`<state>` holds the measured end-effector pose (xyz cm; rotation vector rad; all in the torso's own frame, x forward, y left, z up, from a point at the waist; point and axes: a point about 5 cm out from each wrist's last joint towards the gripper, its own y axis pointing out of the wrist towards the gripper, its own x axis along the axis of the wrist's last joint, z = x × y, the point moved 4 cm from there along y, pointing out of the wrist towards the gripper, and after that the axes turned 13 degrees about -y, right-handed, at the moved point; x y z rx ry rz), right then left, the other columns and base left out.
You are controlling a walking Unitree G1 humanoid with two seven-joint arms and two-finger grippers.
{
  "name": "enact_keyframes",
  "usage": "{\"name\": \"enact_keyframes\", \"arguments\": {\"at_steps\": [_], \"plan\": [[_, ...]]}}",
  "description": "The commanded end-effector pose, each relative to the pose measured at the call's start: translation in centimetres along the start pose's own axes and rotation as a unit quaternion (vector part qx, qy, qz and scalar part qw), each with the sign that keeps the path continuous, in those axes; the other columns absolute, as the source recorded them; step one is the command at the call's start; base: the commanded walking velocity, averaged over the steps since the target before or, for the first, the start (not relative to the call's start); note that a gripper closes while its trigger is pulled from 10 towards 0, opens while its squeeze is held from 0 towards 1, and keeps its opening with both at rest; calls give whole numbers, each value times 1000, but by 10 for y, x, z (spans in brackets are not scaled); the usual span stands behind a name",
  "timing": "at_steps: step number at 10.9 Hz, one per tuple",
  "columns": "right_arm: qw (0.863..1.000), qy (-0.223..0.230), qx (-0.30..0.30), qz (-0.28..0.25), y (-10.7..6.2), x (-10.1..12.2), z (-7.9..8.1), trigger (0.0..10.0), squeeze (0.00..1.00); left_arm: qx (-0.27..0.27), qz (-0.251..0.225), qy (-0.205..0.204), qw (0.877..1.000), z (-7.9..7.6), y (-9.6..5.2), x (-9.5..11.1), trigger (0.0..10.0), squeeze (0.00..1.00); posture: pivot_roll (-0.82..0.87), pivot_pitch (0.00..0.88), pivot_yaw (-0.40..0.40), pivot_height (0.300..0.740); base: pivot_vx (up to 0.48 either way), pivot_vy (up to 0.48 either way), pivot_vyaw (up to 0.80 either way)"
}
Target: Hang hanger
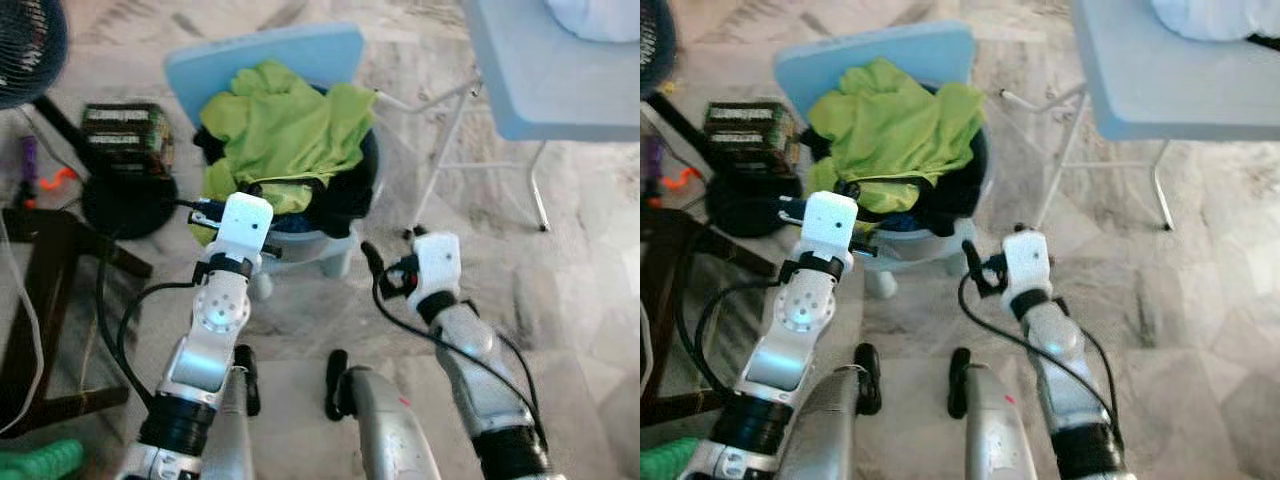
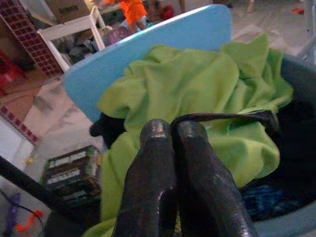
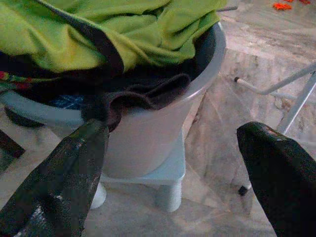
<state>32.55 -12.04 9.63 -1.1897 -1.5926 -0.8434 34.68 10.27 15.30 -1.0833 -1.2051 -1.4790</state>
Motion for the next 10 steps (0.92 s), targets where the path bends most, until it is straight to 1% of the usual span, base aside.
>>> {"name": "enact_keyframes", "arguments": {"at_steps": [1, 2, 3, 4, 5, 6, 7, 8, 9, 10], "plan": [[1000, 6, -10, 13, -4, -9, -2, 10000, 0, -10, 8, 1, 1000, -7, -1, -4, 10000, 0, -3, 313, -49, 740, 0, 0, 0], [1000, 7, -14, 11, -1, -8, -5, 10000, 0, -21, 1, 3, 1000, -13, 1, 1, 10000, 0, 2, 310, -51, 740, 0, 0, 0], [1000, 8, -15, 10, 0, -7, -6, 10000, 0, -22, -2, -5, 1000, -13, 1, 3, 10000, 0, 4, 310, -55, 740, 0, 0, 0], [1000, 8, -9, 9, 1, -6, -4, 10000, 0, 7, 10, -22, 1000, -5, -1, -2, 10000, 0, 15, 326, -69, 740, 0, 0, 0], [1000, 9, -3, 12, -1, -8, -2, 10000, 0, 4, 40, -18, 999, -2, -3, -14, 10000, 0, 21, 334, -77, 740, 0, 0, 0], [1000, 12, 7, 16, -4, -11, 3, 10000, 0, -21, 128, 5, 991, -2, -8, -47, 10000, 0, 32, 351, -94, 740, 0, 0, 0], [1000, 12, 15, 16, -5, -11, 7, 10000, 0, -29, 178, -20, 983, -2, -12, -67, 10000, 0, 35, 355, -99, 740, 0, 0, 0], [1000, 11, 19, 16, -4, -10, 8, 10000, 0, -23, 190, -10, 981, 7, -10, -75, 10000, 0, 26, 361, -109, 740, 0, 0, 0], [1000, 10, 17, 14, -4, -8, 5, 10000, 0, -13, 178, -3, 984, 16, -4, -72, 10000, 0, 18, 369, -101, 740, 0, 0, 0], [1000, 5, 2, 19, -7, -11, -6, 10000, 0, -8, 175, -3, 985, 21, 6, -67, 10000, 0, 10, 384, -97, 740, 0, 0, 0]]}}
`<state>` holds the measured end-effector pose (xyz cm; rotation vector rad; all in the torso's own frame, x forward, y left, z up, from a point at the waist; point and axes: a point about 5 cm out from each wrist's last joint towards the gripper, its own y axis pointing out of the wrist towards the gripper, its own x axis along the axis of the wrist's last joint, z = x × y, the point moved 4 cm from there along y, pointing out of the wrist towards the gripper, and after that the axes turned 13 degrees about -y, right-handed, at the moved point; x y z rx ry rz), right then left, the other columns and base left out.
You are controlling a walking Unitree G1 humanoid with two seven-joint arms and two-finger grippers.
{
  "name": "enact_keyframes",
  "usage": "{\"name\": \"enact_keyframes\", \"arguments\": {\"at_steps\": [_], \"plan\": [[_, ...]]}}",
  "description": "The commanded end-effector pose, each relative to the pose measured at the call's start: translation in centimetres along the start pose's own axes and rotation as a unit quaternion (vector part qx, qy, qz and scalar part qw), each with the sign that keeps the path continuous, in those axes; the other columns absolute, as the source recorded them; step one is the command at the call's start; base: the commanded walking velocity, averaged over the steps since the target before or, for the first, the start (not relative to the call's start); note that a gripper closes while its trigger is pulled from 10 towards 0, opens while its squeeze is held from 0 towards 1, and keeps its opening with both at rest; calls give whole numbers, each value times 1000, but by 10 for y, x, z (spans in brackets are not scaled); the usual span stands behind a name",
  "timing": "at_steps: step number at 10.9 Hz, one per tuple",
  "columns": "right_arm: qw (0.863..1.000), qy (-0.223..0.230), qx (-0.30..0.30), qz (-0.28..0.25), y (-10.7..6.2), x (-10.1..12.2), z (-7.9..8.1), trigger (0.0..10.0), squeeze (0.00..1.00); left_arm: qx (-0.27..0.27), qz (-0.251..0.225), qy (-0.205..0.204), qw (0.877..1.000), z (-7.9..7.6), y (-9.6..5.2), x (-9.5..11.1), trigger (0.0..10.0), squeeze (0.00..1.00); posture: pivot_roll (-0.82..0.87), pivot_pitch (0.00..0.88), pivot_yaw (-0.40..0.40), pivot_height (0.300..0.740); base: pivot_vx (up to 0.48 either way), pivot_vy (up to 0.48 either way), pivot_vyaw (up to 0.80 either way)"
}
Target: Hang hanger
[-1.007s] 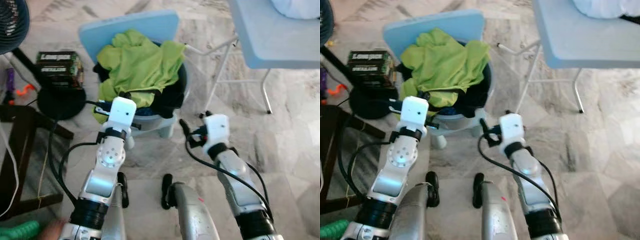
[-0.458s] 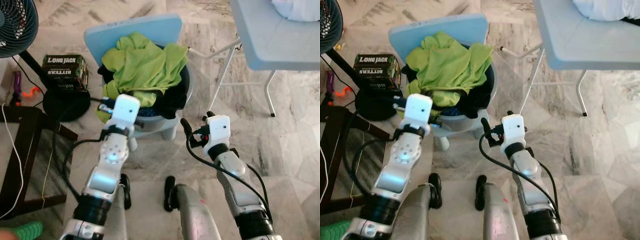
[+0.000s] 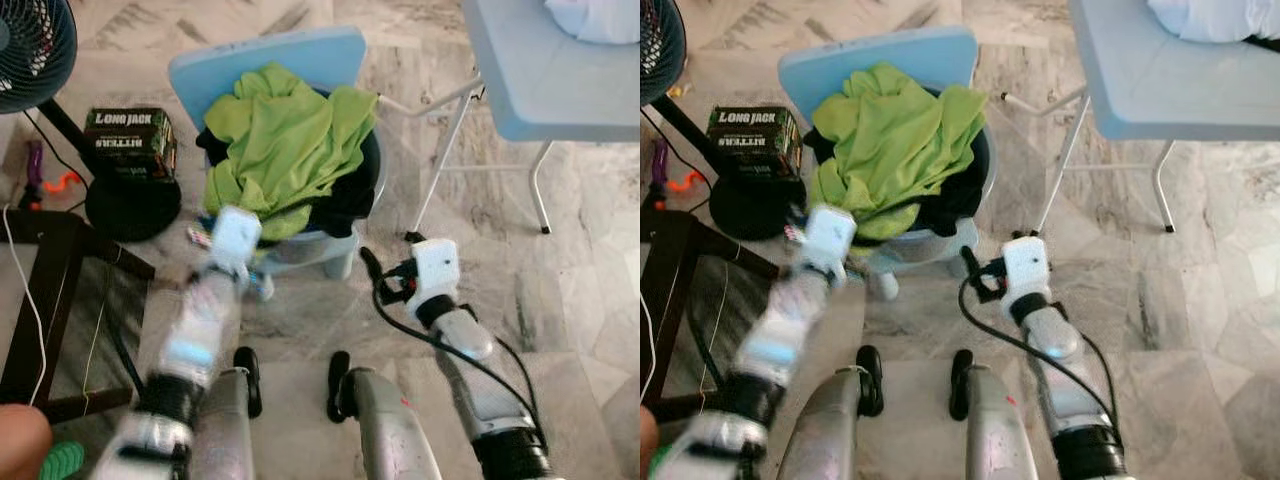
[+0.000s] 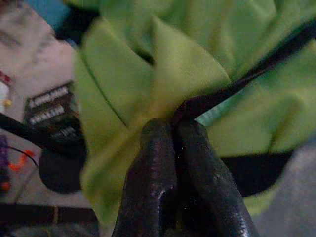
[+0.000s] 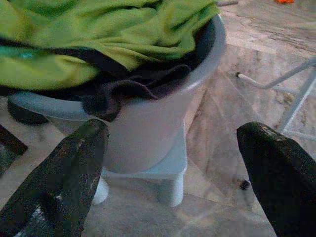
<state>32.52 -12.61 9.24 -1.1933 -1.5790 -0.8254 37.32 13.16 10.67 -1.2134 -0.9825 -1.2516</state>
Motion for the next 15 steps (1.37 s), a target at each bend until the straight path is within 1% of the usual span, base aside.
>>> {"name": "enact_keyframes", "arguments": {"at_steps": [1, 2, 3, 4, 5, 6, 7, 8, 9, 10, 11, 12, 13, 15], "plan": [[1000, 3, -7, 15, -7, -8, -5, 10000, 0, -7, 18, 0, 1000, -4, -1, -11, 10000, 0, 8, 392, -100, 740, 0, 0, 0], [1000, 3, -1, 17, -10, -8, 0, 10000, 0, -14, 6, 2, 1000, -6, 3, -4, 10000, 0, -7, 396, -104, 740, 0, 0, 0], [1000, 2, 2, 15, -11, -6, 2, 10000, 0, -21, -12, -10, 1000, -10, 6, 5, 10000, 0, -31, 394, -112, 740, 0, 0, 0], [1000, 2, 3, 14, -13, -5, 1, 10000, 0, -36, -27, -13, 999, -18, 9, 12, 10000, 0, -35, 390, -118, 740, 0, 0, 0], [1000, -5, 9, 17, -13, -6, 1, 10000, 0, -68, -25, -8, 997, -34, 12, 14, 10000, 0, -36, 381, -124, 740, 0, 0, 0], [1000, -6, 8, 15, -11, -5, -2, 10000, 0, -81, -17, -14, 996, -43, 13, 12, 10000, 0, -36, 378, -126, 740, 0, 0, 0], [1000, -7, 8, 13, -8, -2, -2, 10000, 0, -82, -28, -17, 996, -47, 16, 15, 10000, 0, -37, 376, -128, 740, 0, 0, 0], [1000, -7, 9, 12, -8, -1, -1, 10000, 0, -76, -32, -17, 996, -46, 19, 17, 10000, 0, -35, 374, -128, 740, 0, 0, 0], [1000, -8, 11, 12, -9, -2, 1, 10000, 0, -56, -38, 5, 998, -47, 24, 19, 10000, 0, -39, 371, -128, 740, 0, 0, 0], [1000, -7, 12, 12, -10, -2, 1, 10000, 0, -61, -32, 4, 998, -50, 25, 16, 10000, 0, -43, 372, -126, 740, 0, 0, 0], [1000, -7, 11, 13, -11, -2, 2, 10000, 0, -74, -21, 5, 997, -57, 24, 11, 10000, 471, -47, 375, -125, 740, 0, 0, 0], [1000, -6, 10, 15, -12, -3, 2, 10000, 0, -78, -15, -2, 997, -59, 25, 8, 10000, 1000, -49, 377, -125, 740, 0, 0, 0], [1000, -6, 9, 16, -13, -3, 2, 10000, 0, -79, -8, -4, 997, -59, 25, 5, 10000, 1000, -53, 384, -124, 740, 0, 0, 0], [1000, -5, 8, 18, -16, -4, 2, 10000, 0, -72, -11, 10, 997, -57, 27, 5, 10000, 1000, -55, 392, -124, 740, 0, 0, 0]]}}
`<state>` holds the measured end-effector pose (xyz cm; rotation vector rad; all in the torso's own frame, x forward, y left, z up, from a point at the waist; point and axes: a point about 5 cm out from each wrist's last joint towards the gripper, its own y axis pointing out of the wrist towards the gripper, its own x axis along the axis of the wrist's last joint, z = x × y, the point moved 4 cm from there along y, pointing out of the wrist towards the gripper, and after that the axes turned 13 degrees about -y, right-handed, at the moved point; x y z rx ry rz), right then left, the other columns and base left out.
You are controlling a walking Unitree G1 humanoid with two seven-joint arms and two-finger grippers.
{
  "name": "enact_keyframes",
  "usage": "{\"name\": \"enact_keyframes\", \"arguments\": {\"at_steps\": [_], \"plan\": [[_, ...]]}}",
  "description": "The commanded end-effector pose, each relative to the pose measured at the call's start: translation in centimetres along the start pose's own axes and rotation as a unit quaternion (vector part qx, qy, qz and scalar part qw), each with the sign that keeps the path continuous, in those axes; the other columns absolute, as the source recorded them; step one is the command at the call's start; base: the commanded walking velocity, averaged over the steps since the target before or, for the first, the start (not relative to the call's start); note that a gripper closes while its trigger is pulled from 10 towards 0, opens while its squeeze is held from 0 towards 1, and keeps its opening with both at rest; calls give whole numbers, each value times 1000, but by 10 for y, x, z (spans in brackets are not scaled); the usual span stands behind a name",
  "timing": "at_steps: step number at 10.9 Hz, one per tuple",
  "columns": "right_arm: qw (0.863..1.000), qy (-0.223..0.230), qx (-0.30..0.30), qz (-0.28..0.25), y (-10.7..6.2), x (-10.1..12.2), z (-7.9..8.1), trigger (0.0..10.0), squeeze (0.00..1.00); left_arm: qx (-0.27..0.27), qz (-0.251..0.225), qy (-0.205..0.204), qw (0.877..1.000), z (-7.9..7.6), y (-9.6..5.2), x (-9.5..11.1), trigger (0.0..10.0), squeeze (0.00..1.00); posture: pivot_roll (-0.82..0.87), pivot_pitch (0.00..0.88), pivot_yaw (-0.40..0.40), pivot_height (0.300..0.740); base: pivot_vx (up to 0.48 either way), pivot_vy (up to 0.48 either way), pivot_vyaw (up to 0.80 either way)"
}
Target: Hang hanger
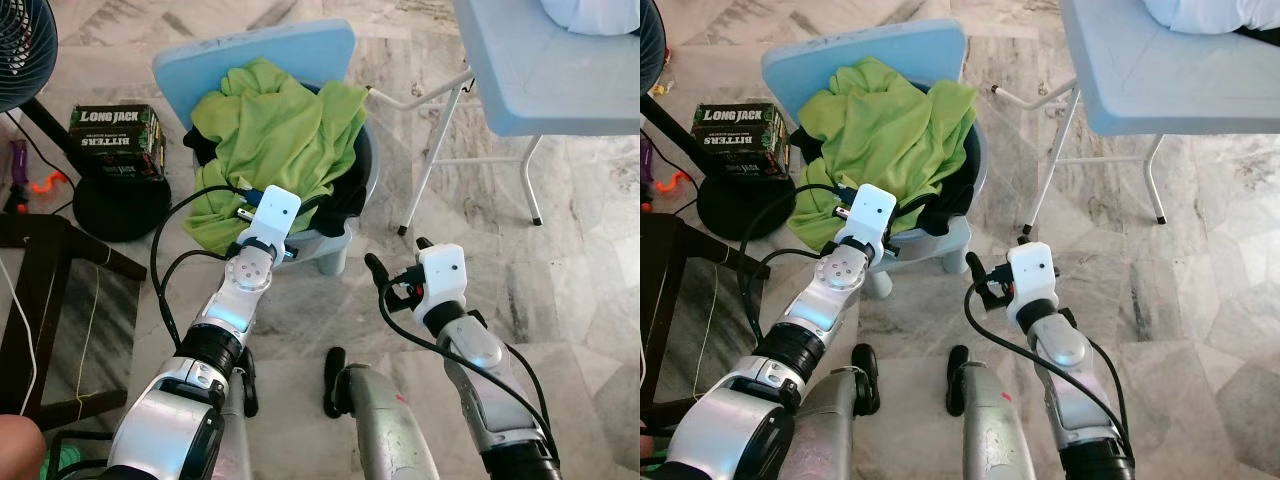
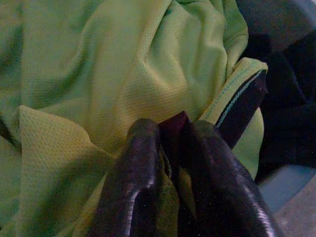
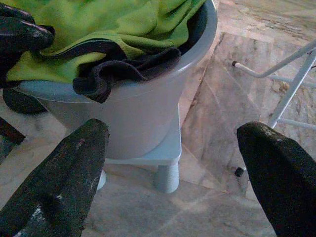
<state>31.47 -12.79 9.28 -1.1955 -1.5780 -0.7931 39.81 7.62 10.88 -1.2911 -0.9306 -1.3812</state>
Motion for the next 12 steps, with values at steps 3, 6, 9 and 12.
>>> {"name": "enact_keyframes", "arguments": {"at_steps": [3, 6, 9, 12], "plan": [[1000, 0, -1, 12, -5, -5, 1, 10000, 0, -33, -20, 96, 995, -10, -2, 8, 10000, 1000, -51, 395, -126, 740, 0, 0, 0], [1000, -1, -3, 13, -5, -5, -1, 10000, 0, -47, -13, 127, 991, -16, -14, 2, 10000, 1000, -49, 398, -127, 740, 0, 0, 0], [1000, -1, -3, 13, -4, -4, -1, 10000, 0, -30, -34, 145, 988, -11, -30, 17, 10000, 1000, -43, 399, -122, 740, 0, 0, 0], [1000, 0, 0, 13, -4, -5, 2, 10000, 0, -11, 13, 135, 991, 7, -39, -8, 10000, 1000, -33, 403, -122, 740, 0, 0, 0]]}}
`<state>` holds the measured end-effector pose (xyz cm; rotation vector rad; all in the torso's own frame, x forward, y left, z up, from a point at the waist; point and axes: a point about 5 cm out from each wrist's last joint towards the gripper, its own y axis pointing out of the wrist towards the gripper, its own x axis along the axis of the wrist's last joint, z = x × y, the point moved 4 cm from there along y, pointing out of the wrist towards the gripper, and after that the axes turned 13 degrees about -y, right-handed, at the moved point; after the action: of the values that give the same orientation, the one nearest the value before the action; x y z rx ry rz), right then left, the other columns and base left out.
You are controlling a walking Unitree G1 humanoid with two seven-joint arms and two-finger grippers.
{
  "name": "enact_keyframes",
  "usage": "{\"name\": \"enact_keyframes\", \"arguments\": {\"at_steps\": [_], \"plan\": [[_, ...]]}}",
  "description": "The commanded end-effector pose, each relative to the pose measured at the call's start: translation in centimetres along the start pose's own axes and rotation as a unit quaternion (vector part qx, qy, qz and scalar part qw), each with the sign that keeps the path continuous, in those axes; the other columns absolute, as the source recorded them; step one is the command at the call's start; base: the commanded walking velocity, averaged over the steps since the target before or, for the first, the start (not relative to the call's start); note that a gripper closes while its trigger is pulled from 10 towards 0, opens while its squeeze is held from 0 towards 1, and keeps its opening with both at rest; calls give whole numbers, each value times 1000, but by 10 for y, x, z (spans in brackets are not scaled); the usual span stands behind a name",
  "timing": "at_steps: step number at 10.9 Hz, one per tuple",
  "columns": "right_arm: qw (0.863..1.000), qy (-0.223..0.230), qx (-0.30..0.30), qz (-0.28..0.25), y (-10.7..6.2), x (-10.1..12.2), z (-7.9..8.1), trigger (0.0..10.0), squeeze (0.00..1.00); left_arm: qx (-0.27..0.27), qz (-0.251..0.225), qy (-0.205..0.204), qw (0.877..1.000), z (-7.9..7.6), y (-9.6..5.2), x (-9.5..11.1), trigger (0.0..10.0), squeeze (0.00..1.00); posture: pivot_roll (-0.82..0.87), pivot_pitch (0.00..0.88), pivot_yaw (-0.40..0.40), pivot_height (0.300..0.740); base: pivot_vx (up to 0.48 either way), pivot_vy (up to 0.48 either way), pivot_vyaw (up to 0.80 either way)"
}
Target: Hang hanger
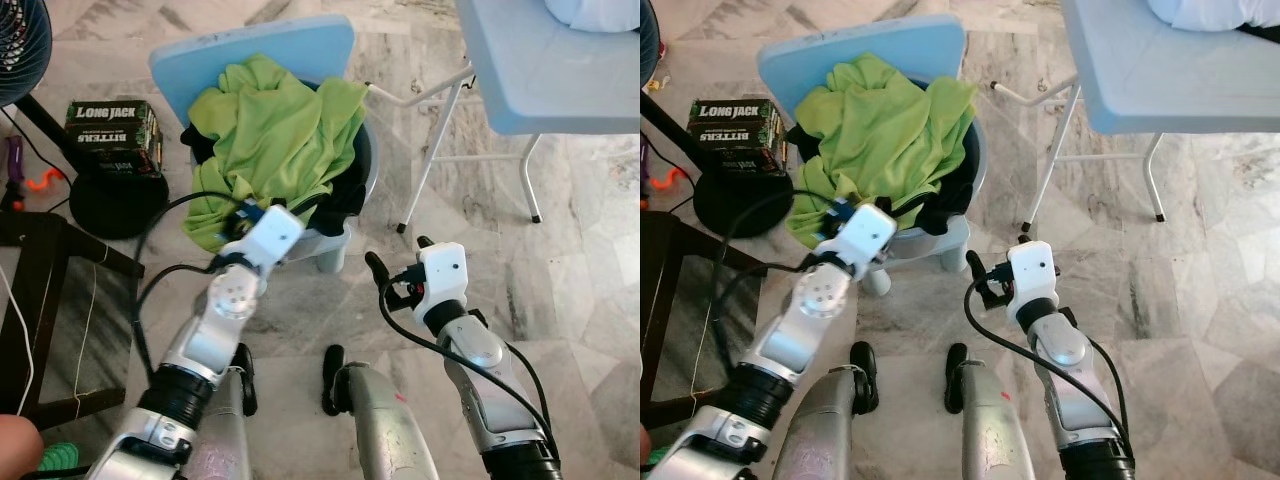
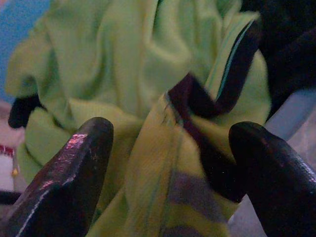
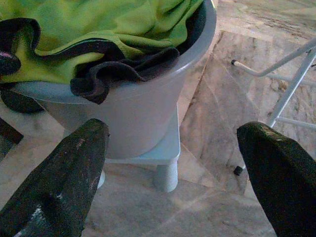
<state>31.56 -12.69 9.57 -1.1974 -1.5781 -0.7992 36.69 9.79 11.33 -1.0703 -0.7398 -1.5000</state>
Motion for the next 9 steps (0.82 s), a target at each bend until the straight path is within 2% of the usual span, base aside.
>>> {"name": "enact_keyframes", "arguments": {"at_steps": [1, 2, 3, 9], "plan": [[1000, -1, 4, 13, -5, -7, 3, 10000, 0, -19, 25, -13, 999, -7, 0, -8, 10000, 863, -34, 403, -123, 740, 0, 0, 0], [1000, -2, 3, 13, -4, -7, 1, 10000, 0, -32, 34, -22, 999, -10, 3, -8, 10000, 506, -39, 400, -119, 740, 0, 0, 0], [1000, -2, 1, 12, -4, -7, 0, 10000, 0, -34, 36, -18, 999, -8, 6, -8, 10000, 0, -39, 400, -119, 740, 0, 0, 0], [1000, -2, 2, 12, -4, -6, 2, 10000, 0, -33, 38, -23, 998, -4, 20, -2, 10000, 0, -46, 402, -118, 740, 0, 0, 0]]}}
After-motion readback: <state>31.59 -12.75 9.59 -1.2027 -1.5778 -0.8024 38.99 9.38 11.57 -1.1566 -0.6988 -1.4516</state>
